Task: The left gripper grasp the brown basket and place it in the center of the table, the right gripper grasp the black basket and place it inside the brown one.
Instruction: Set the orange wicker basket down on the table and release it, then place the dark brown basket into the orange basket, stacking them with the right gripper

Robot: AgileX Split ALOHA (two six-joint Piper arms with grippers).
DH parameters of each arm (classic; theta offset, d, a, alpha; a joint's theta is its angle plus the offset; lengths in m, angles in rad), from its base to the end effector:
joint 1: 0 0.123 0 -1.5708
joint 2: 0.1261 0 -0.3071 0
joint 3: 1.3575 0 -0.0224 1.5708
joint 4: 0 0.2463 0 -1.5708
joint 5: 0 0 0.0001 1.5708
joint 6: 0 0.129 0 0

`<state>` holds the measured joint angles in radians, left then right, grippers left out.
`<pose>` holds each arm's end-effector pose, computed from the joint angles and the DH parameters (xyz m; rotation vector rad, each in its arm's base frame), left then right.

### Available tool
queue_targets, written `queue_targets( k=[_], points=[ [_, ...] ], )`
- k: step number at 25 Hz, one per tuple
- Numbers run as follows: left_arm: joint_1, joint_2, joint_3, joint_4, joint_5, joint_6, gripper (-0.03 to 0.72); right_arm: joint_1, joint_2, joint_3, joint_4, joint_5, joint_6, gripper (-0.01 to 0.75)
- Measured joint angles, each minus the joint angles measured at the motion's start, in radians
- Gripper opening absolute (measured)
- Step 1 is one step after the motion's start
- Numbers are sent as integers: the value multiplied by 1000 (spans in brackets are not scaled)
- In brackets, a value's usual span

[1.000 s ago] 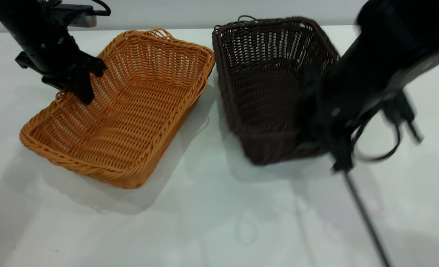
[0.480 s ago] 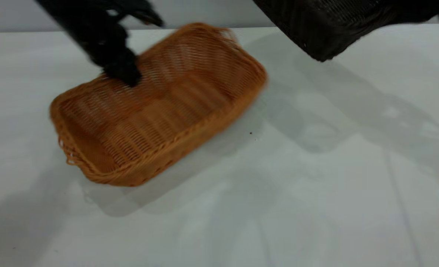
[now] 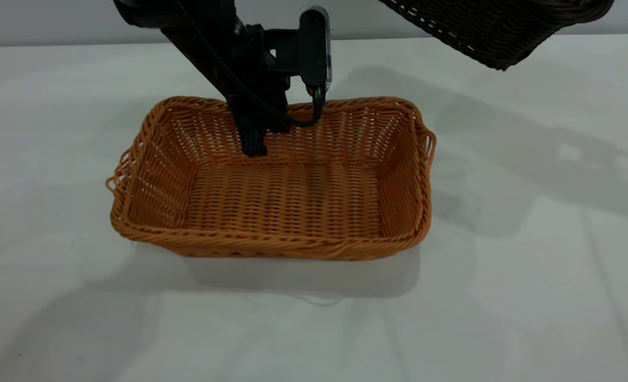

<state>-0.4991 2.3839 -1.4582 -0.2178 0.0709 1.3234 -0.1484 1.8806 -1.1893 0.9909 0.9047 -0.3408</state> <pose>0.4455 -0.2451 0.0344 1.7982 1.7282 0.2384 0.3874 0.0279 0.1889 0.5739 2.6381 1.0663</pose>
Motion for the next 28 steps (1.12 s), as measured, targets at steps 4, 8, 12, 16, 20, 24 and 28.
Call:
queue_targets(
  k=[4, 8, 12, 16, 20, 24, 28],
  points=[
    [-2, 0, -2, 3, -3, -8, 79, 0, 0, 0, -5, 1, -1, 83],
    [-3, 0, -2, 19, -19, -58, 140, 0, 0, 0, -5, 1, -1, 83],
    [-3, 0, -2, 19, -55, -78, 301, 0, 0, 0, -6, 1, -2, 83],
    [-3, -32, -2, 19, -64, -99, 463, -6, 0, 0, 0, 1, -2, 83],
    [-3, -121, 0, 19, 4, -133, 520, -47, 0, -34, 8, 13, -3, 83],
    [-3, -292, 1, 22, 233, -203, 516, -100, 0, -88, 7, 23, -3, 83],
    [-2, -511, 1, 26, 455, -260, 505, -101, 1, -100, -4, 26, -2, 83]
  ],
)
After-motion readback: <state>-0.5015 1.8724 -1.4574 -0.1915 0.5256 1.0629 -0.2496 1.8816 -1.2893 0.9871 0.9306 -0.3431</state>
